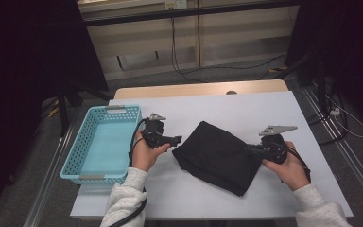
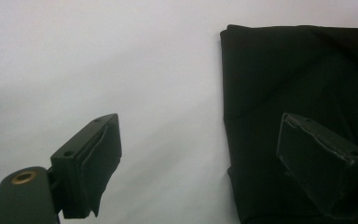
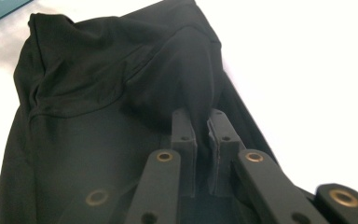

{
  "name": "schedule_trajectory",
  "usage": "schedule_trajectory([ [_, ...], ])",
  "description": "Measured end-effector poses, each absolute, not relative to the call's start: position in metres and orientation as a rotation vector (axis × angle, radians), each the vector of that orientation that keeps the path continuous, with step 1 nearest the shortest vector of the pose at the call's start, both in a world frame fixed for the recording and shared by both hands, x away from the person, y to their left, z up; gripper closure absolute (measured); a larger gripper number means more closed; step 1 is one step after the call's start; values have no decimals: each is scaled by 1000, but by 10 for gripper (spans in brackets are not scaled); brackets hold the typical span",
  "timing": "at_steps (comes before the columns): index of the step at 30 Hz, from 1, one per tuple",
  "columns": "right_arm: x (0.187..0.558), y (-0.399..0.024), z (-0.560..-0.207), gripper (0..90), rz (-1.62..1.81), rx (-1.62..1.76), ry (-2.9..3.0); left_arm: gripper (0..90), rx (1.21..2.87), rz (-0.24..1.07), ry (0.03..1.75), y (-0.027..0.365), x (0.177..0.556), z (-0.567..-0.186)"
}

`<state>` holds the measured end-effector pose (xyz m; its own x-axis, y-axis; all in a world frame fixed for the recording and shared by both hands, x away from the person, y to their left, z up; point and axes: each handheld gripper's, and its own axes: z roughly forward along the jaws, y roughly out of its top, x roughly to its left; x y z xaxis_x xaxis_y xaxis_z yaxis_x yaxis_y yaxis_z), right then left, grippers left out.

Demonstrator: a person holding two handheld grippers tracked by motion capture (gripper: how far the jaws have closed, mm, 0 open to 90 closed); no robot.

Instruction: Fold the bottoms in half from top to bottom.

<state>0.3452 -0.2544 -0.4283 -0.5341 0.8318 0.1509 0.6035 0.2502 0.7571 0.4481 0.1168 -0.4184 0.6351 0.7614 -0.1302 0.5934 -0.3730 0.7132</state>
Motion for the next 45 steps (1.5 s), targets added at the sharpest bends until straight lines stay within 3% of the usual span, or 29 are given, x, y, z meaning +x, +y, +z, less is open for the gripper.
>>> schedule_trajectory([
  [13, 338, -264, -432, 816, 1140, 1344, 2254, 137, 2109, 272, 1051, 115, 447, -419],
  [16, 339, -266, -435, 733, 1131, 1362, 2237, 136, 2107, 274, 1054, 115, 447, -421],
  [20, 339, -267, -433, 556, 1131, 1357, 2180, 135, 2116, 265, 1055, 116, 447, -421],
  [27, 341, -266, -434, 415, 1117, 1339, 2156, 130, 2111, 255, 1059, 113, 443, -424],
  [34, 343, -264, -436, 297, 1113, 1336, 2136, 124, 2102, 242, 1074, 113, 439, -426],
  [45, 345, -262, -438, 215, 1102, 1342, 2129, 89, 2137, 190, 1039, 107, 426, -435],
])
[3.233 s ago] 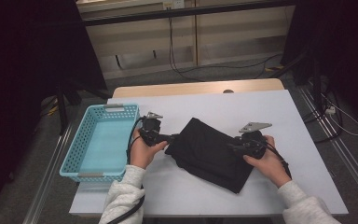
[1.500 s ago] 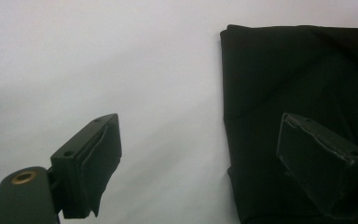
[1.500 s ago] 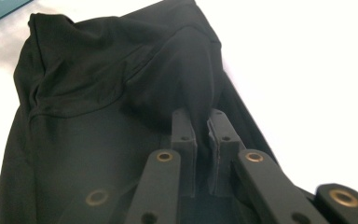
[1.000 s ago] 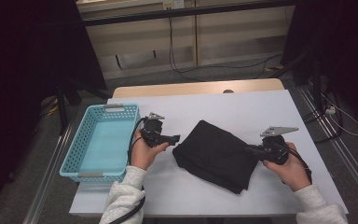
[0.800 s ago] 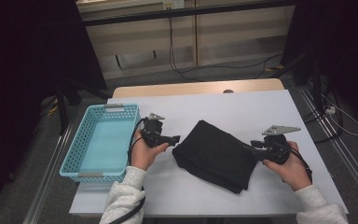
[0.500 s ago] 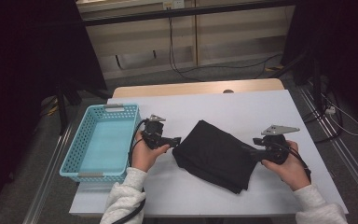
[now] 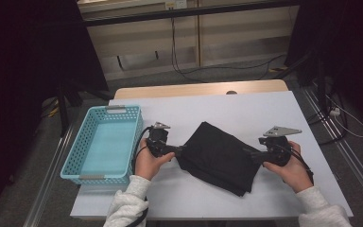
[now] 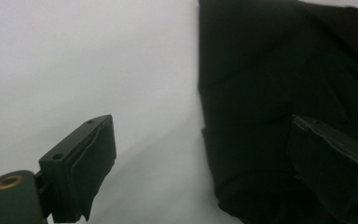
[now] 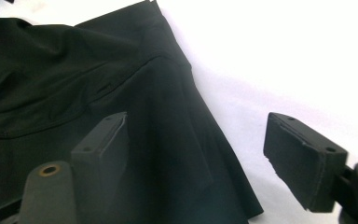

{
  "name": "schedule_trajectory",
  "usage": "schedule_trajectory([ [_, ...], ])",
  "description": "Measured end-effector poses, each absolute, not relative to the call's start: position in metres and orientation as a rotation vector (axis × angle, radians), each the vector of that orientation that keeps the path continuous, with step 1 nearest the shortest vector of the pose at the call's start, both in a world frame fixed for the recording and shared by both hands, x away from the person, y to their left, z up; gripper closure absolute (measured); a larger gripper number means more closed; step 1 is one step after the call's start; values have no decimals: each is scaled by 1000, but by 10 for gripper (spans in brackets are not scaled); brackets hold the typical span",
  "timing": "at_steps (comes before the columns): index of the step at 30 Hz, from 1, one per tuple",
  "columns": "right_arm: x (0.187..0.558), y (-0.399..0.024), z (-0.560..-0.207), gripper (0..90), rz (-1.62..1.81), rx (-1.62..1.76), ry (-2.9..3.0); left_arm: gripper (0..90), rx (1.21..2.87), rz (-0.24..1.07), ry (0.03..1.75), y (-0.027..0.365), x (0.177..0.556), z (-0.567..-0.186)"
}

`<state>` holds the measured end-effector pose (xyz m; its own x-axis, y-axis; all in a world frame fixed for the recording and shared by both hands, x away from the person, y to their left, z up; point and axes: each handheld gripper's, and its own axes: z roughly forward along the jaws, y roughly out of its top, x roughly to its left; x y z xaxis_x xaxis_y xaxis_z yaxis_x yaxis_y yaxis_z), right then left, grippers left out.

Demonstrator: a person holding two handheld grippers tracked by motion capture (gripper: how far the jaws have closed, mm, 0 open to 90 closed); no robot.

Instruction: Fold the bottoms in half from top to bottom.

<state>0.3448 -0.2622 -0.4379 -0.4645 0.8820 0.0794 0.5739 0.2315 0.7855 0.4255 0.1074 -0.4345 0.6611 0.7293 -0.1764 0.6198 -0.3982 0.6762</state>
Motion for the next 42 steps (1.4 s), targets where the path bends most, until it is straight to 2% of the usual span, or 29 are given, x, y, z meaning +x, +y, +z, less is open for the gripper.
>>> schedule_trajectory([
  [14, 344, -260, -437, 206, 1109, 1329, 2131, 161, 2149, 169, 1101, 109, 415, -448],
  [30, 343, -257, -437, 206, 1116, 1315, 2140, 284, 2125, 176, 1149, 110, 407, -451],
  [37, 342, -257, -437, 206, 1117, 1307, 2145, 362, 2128, 170, 1169, 107, 405, -450],
  [42, 342, -256, -437, 206, 1116, 1304, 2147, 468, 2121, 152, 1172, 104, 404, -449],
])
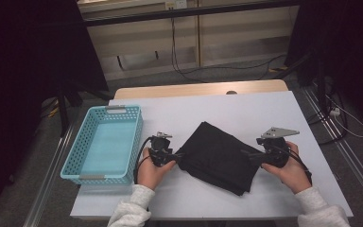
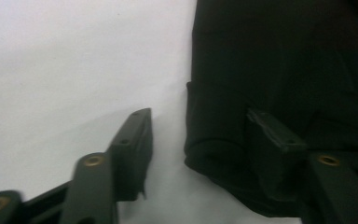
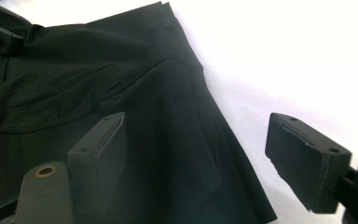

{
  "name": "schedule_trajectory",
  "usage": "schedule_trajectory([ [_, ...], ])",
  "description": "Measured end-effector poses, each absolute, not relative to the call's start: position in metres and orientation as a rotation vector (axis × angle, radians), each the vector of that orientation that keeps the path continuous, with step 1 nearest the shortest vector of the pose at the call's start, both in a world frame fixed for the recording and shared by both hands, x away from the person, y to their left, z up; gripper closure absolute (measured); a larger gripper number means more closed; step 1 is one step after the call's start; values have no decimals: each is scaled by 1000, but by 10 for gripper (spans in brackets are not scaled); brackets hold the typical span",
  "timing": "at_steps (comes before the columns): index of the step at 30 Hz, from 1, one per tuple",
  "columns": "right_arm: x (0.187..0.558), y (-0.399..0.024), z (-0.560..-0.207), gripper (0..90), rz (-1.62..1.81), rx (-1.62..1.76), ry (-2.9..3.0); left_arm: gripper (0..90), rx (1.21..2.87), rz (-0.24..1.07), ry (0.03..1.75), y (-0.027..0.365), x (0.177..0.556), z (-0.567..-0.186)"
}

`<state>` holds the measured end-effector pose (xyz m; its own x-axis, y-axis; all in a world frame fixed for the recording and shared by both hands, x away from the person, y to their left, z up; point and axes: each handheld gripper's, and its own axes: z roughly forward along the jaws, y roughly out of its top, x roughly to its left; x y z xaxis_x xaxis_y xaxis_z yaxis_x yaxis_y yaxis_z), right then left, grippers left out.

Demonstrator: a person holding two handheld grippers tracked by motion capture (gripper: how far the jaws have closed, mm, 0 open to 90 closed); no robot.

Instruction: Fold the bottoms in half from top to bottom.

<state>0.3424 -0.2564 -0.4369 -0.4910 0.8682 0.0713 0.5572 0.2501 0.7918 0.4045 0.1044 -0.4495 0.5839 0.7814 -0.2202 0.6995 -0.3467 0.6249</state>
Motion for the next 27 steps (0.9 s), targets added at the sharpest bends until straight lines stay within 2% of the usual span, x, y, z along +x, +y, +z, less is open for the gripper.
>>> schedule_trajectory([
  [14, 342, -257, -436, 206, 1118, 1302, 2144, 722, 2092, 78, 1218, 99, 403, -450],
  [21, 341, -258, -436, 207, 1118, 1303, 2141, 772, 2071, 41, 1246, 100, 405, -450],
  [27, 341, -259, -435, 202, 1129, 1298, 2138, 780, 2050, 0, 1274, 103, 413, -448],
])
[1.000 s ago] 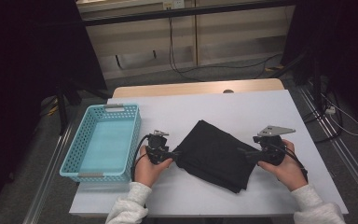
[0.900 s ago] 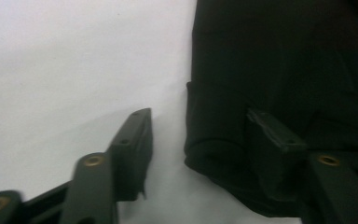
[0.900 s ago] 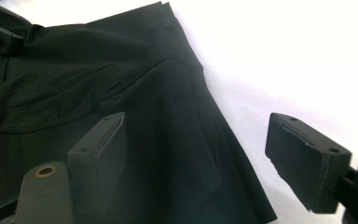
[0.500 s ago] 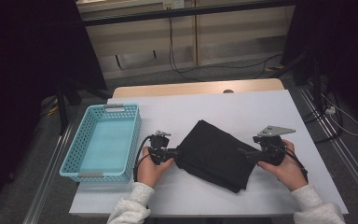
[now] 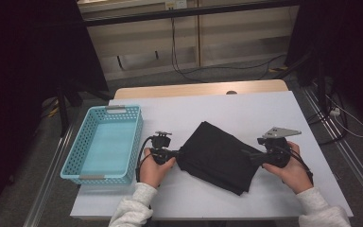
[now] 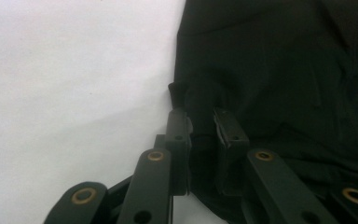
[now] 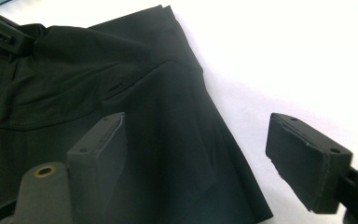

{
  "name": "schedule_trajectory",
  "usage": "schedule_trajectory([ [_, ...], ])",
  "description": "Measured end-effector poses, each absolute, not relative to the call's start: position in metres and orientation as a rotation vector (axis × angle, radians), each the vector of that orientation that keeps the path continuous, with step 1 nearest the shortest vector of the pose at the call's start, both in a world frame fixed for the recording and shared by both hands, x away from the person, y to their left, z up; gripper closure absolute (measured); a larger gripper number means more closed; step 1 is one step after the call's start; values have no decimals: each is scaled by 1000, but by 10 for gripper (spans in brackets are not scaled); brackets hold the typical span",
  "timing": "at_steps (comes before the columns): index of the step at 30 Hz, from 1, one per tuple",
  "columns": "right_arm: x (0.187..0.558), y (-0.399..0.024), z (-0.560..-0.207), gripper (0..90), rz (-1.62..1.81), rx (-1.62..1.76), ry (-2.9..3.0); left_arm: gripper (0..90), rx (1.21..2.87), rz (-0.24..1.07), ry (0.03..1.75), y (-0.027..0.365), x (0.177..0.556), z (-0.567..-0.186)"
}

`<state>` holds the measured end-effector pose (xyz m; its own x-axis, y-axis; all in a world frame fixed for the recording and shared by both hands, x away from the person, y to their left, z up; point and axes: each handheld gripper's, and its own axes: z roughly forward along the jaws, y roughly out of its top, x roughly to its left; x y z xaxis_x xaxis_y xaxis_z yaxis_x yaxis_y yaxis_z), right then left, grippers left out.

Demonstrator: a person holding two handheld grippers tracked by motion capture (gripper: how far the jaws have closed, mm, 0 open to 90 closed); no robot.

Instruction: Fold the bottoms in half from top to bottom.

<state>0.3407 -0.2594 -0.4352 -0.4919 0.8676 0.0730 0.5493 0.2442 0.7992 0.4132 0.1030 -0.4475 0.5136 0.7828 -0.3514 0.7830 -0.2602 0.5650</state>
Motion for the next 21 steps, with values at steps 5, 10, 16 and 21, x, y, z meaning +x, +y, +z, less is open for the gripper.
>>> schedule_trajectory([
  [5, 340, -262, -435, 192, 1132, 1301, 2128, 784, 2037, -7, 1285, 106, 421, -441],
  [10, 340, -264, -435, 191, 1137, 1314, 2117, 785, 2023, -20, 1294, 108, 429, -436],
  [16, 340, -264, -435, 190, 1138, 1312, 2120, 785, 2008, -18, 1309, 108, 440, -432],
  [21, 339, -264, -436, 189, 1140, 1316, 2119, 785, 2007, -14, 1336, 108, 450, -428],
])
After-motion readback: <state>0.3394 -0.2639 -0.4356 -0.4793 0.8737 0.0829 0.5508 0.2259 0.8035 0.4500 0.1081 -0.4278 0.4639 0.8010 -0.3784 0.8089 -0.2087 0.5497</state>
